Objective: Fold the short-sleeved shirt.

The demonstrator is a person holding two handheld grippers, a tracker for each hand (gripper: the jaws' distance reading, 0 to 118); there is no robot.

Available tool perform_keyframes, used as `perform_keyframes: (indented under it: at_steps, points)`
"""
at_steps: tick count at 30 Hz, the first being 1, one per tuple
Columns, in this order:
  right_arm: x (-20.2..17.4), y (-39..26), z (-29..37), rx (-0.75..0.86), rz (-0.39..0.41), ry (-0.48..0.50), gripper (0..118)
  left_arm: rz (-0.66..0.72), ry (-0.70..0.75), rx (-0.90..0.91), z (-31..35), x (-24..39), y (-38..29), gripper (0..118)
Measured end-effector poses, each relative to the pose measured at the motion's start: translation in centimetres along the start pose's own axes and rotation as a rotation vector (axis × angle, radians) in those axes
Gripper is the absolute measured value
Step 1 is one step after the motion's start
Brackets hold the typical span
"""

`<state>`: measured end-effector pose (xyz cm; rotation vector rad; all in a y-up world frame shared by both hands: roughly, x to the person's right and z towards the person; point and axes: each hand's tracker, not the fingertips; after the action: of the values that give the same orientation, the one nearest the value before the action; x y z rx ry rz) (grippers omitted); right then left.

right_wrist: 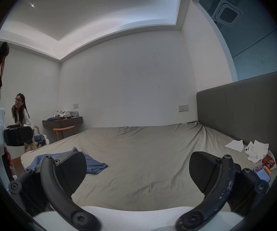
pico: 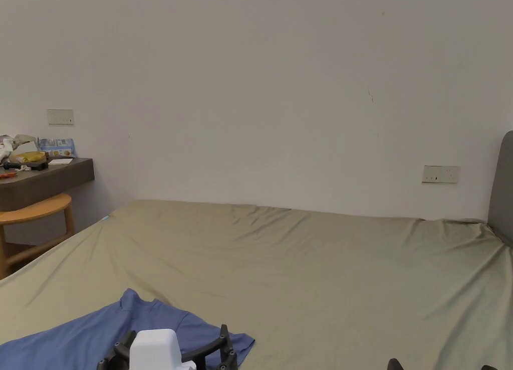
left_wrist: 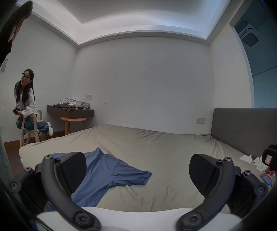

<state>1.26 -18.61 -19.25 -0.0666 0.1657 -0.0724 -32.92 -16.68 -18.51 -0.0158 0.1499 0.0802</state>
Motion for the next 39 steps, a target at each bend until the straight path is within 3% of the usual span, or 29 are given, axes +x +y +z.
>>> perform_keyframes:
  at_steps: [17, 18, 19, 20, 21, 22, 24, 39]
  points:
    - [0.1, 0.0, 0.2, -0.003, 0.012, 0.009, 118, -0.039, -0.018, 0.005, 0.0, 0.6, -0.3, 117]
    - [0.0, 0.0, 0.4, 0.005, 0.012, 0.029, 110, -0.047, -0.024, 0.023, 0.3, 0.7, -0.4, 109]
    - [-0.1, 0.0, 0.5, 0.006, 0.022, 0.038, 83, -0.065, -0.031, 0.038, 0.5, 0.8, -0.4, 75]
    - [-0.5, 0.0, 0.5, 0.003, 0.052, 0.016, 51, -0.099, 0.003, 0.051, 0.4, 1.1, -0.5, 30]
    - [-0.7, 0.0, 0.4, -0.001, 0.086, -0.017, 20, -0.116, 0.046, 0.052, 0.5, 1.2, -0.6, 0]
    - [-0.9, -0.1, 0.5, 0.0, 0.096, -0.045, 1, -0.09, 0.015, 0.051, 0.6, 1.1, -0.5, 0]
    - [-0.9, -0.1, 0.7, 0.007, 0.071, 0.007, 1, -0.078, -0.043, 0.025, 0.5, 0.9, -0.3, 0]
    - [-1.1, 0.0, 1.0, 0.004, 0.074, -0.009, 1, -0.09, -0.069, -0.003, 0.1, 1.2, -0.7, 0]
